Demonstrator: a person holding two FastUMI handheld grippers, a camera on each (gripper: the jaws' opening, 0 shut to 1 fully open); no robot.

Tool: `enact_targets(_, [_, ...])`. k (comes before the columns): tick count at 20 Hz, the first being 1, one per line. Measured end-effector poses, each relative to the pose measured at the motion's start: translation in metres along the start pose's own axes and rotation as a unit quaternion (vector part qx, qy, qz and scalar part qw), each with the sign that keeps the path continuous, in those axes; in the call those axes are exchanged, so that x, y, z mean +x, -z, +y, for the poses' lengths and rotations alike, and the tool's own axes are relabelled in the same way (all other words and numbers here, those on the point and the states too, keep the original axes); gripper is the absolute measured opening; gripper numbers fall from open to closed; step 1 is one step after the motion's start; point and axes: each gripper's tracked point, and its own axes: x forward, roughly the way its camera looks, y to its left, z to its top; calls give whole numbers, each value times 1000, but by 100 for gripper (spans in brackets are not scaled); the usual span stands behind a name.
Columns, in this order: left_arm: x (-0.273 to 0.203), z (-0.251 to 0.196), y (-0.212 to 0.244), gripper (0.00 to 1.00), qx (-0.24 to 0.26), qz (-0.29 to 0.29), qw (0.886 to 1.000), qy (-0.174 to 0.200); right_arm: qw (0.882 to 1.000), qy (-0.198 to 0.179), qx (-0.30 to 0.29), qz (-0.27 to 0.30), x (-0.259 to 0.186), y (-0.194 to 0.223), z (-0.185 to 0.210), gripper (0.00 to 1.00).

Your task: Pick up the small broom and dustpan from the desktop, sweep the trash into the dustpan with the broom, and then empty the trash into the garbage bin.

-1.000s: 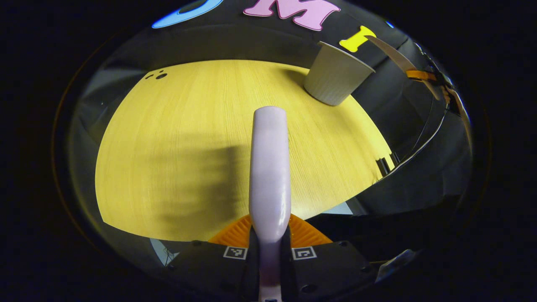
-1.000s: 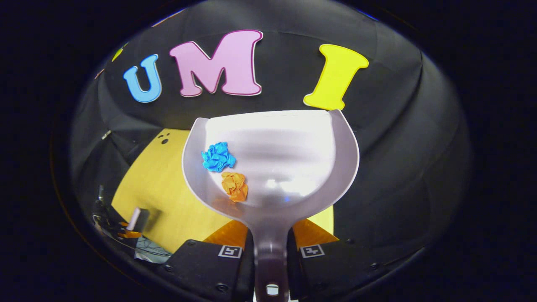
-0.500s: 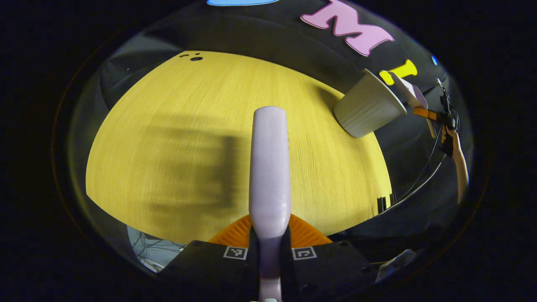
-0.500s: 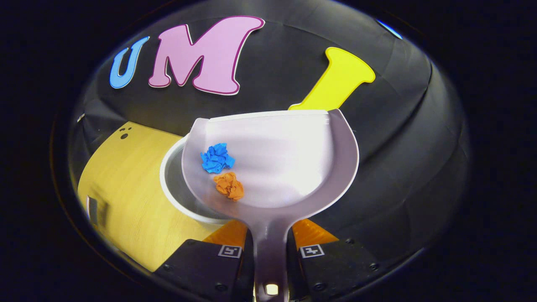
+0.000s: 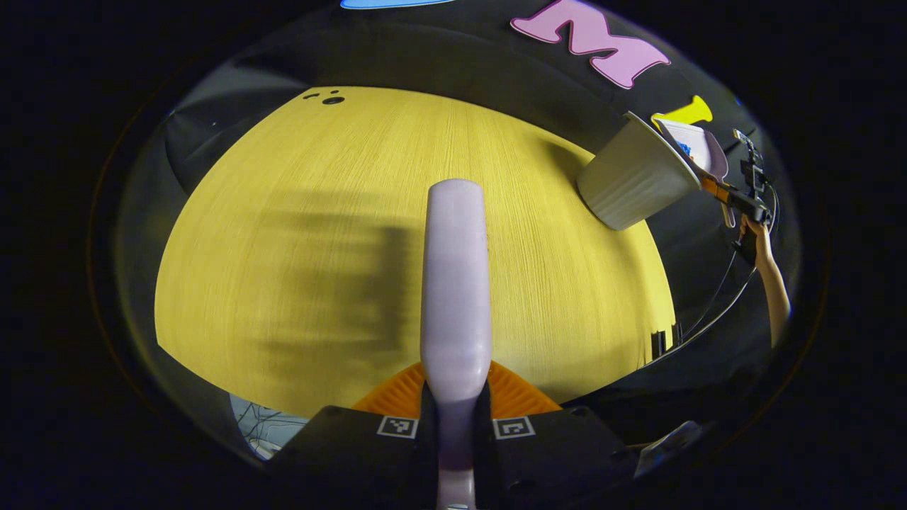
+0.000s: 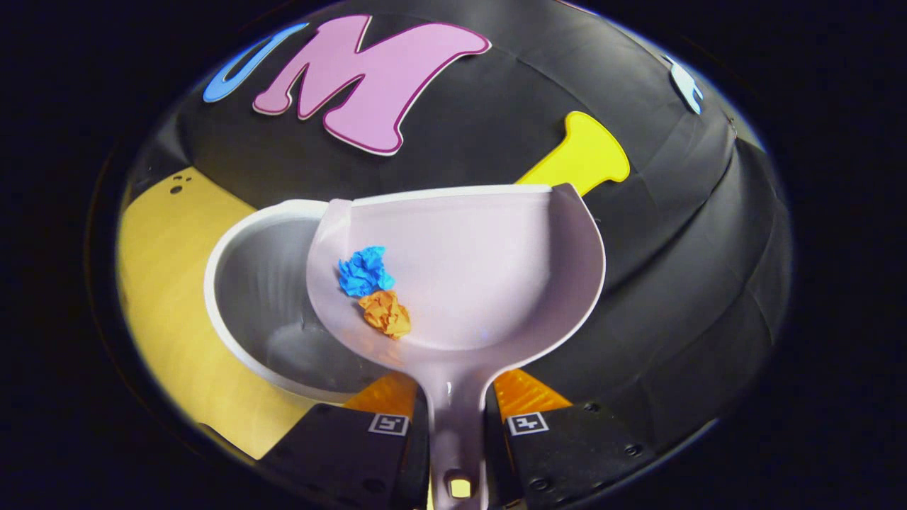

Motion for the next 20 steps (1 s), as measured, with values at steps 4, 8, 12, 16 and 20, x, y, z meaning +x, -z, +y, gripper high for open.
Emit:
enact_targets(4, [4, -3, -4, 24, 1, 6, 1000, 3, 998, 11, -54, -22, -4, -10, 19, 35])
enact_targets(8, [7, -10, -5, 24, 8, 8, 1000, 4, 990, 31, -125, -54, -8, -17, 20, 35])
enact_targets(12, [9, -10, 0, 24, 1, 11, 1000, 4, 977, 60, -192, -74, -7, -16, 10, 35])
enact_targets(16, [11, -11, 6, 24, -2, 17, 1000, 3, 961, 81, -252, -86, -5, -20, 9, 35])
enact_targets(20, [13, -13, 6, 24, 2, 17, 1000, 5, 934, 98, -324, -113, -6, -19, 2, 35])
